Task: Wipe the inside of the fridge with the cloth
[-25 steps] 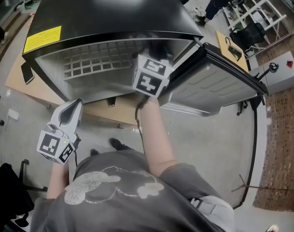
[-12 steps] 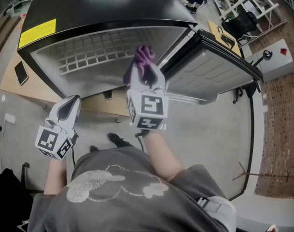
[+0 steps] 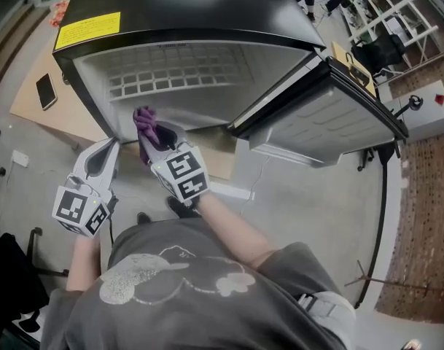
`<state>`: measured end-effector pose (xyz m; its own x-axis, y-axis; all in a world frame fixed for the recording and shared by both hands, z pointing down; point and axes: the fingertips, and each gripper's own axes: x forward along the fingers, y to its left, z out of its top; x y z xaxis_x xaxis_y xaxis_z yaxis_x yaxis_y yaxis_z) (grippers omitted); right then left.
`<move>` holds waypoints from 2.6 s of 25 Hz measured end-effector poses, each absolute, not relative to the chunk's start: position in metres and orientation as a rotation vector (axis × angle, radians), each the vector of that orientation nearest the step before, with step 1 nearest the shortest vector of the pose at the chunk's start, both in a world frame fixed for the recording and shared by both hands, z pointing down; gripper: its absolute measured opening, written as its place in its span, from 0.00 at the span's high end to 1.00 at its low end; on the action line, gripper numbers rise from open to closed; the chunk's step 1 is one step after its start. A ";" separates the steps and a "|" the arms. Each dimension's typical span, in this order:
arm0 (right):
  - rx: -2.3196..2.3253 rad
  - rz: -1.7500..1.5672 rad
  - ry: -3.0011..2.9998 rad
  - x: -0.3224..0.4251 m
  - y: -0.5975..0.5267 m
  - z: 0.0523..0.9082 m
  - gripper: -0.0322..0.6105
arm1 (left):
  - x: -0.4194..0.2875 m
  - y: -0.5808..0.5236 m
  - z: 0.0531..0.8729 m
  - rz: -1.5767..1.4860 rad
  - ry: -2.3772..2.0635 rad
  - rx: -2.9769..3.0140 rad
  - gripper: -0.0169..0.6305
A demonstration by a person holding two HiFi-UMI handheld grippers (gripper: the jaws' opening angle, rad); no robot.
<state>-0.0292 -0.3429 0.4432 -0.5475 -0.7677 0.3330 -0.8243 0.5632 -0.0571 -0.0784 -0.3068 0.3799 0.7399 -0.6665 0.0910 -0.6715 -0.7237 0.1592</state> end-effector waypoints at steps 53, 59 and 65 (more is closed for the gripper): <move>1.634 0.460 -1.848 0.141 -0.454 0.557 0.81 | -0.082 -0.303 0.402 0.042 -1.168 2.664 0.95; 1.739 0.483 -1.807 0.168 -0.452 0.550 0.81 | -0.074 -0.302 0.396 0.044 -1.142 2.671 0.95; 1.882 0.380 -1.745 0.188 -0.480 0.529 0.81 | -0.074 -0.299 0.399 0.063 -1.127 2.673 0.95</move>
<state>0.1875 -0.4796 0.5291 0.1214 -0.8284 0.5469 -0.9808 -0.0154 0.1944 -0.0742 -0.2994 0.3990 0.7017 -0.7001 0.1321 -0.7105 -0.6739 0.2027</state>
